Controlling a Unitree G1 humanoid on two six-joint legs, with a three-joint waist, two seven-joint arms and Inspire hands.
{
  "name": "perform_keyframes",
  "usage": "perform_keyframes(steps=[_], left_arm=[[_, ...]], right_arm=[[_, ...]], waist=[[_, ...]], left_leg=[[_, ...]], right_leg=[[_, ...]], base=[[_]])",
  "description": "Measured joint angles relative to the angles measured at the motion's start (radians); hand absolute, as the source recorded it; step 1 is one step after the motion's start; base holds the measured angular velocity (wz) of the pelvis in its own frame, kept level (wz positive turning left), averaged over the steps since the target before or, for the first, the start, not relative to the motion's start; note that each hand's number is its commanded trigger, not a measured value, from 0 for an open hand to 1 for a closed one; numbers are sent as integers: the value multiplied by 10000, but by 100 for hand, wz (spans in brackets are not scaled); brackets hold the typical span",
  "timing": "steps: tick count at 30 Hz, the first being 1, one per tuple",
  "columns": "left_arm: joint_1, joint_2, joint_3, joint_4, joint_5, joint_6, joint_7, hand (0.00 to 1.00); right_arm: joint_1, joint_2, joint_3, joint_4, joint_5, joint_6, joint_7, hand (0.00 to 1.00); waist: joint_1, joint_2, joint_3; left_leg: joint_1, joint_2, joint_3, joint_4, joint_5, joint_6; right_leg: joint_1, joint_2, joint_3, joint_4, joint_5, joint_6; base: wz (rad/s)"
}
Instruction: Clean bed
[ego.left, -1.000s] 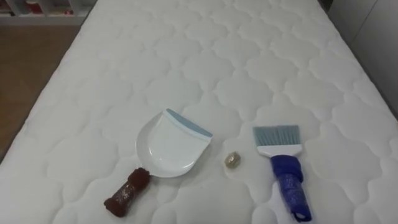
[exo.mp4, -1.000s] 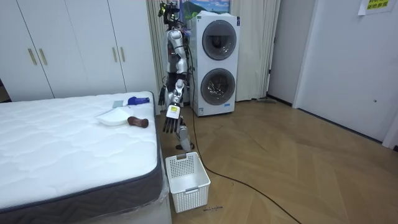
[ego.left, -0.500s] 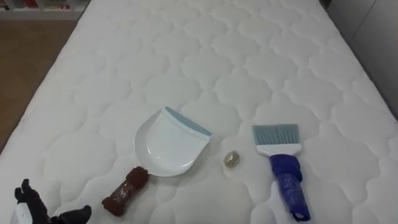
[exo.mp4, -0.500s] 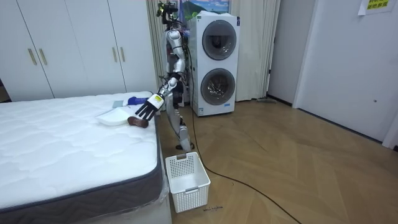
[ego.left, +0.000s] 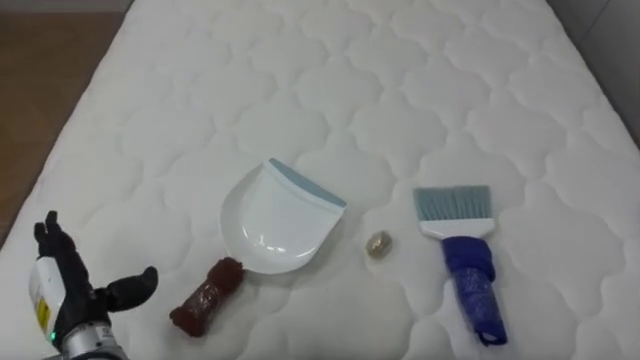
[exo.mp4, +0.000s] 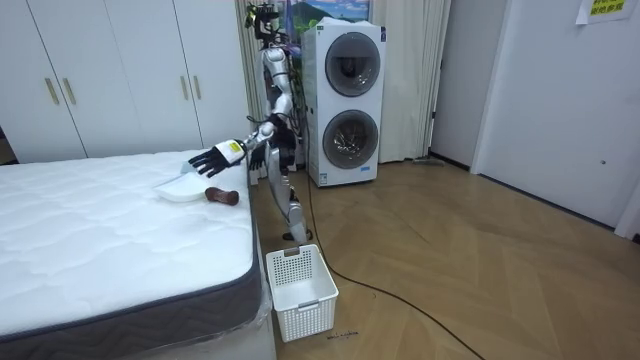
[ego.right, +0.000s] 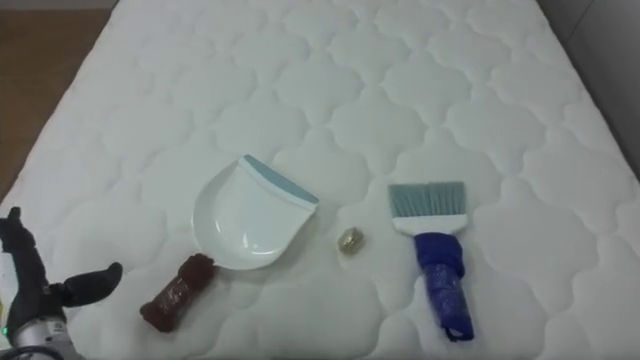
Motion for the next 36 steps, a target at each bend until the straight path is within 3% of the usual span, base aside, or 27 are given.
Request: perform_keyframes(steps=[3,12,16,17,18,19,20,21,22,23,24,25,30,36], left_arm=[[-105,2,-348,18,66,-10,6,0],[-194,-28,-1296,452,87,-10,-228,0],[-541,-80,-1702,966,63,-7,-547,0],[-575,-96,-1717,997,61,-7,-578,0],[-627,-171,-1675,1057,44,-10,-585,0],[-659,20,-1311,1122,53,-8,-580,0],[-774,75,-1208,1257,64,-9,-621,0],[-1045,-37,-1320,1719,70,-11,-834,0],[-1190,-122,-1360,1815,66,-50,-947,0],[-1226,-121,-1399,1834,59,-97,-946,0],[-1430,-136,-1488,1840,58,-123,-935,0],[-1497,-143,-1522,1914,61,-146,-921,0],[-1488,-124,-1484,2416,42,-144,-914,0],[-1513,-141,-1500,2754,57,-145,-917,0]], right_arm=[[-69,-52,278,7,32,-4,-17,0],[-220,-28,929,25,765,-9,26,0],[-404,-26,1264,59,1163,-16,38,0],[-464,-24,1301,58,1223,-24,29,0],[-706,15,1334,81,1362,-34,-48,0],[-1151,125,1528,82,1280,-85,-128,0],[-1230,134,1597,51,1222,-137,-234,0],[-1139,102,1704,47,1156,-219,-435,0],[-1071,128,1706,251,1163,-189,-528,0],[-1043,156,1741,329,1165,-187,-542,0],[-954,161,1822,344,1192,-203,-549,0],[-960,210,1854,393,1236,-207,-539,0],[-1149,209,1874,417,1525,-51,-304,0],[-1418,184,1886,439,1662,-8,-87,0]], waist=[[-1,18,20],[33,-201,117],[-96,-246,148],[-64,-201,172],[134,-86,247],[75,-267,200],[-107,-295,253],[-433,-162,239],[-507,-183,253],[-525,-219,261],[-546,-230,264],[-448,-310,234],[-347,-339,223],[-368,-289,234]], left_leg=[[-178,28,49,-15,2,2],[-384,71,79,-93,3,2],[-442,181,-268,-102,8,1],[-404,250,-639,-156,21,14],[-404,504,-1478,-204,27,15],[-895,626,-1593,146,-7,-43],[-1152,627,-1480,423,-76,-214],[-1343,795,-847,514,-108,-489],[-1345,852,-237,371,-76,-494],[-1413,854,12,271,-32,-438],[-1719,870,283,39,309,-401],[-1792,863,666,47,452,-207],[-1810,537,957,146,516,-83],[-2015,454,950,188,526,34]], right_leg=[[-363,-14,39,230,-2,-2],[-843,-15,16,401,-2,-2],[-1163,-1,-35,753,-18,-29],[-1478,4,-74,1310,-64,-108],[-2280,341,136,1431,-302,-581],[-3054,753,386,161,595,-1054],[-3221,787,220,-180,1761,-1172],[-3031,780,-161,-203,1847,-1178],[-2917,780,-34,-178,1846,-1179],[-2868,780,170,-175,1846,-1177],[-2835,785,445,-159,1821,-1136],[-2859,745,528,-131,1760,-1027],[-2857,523,17,-155,1729,-909],[-2982,373,-152,-3,1632,-876]], base=[[-12],[-11],[-4],[-58],[-105],[-90],[-10],[52],[51],[33],[23],[14],[-7],[6]])
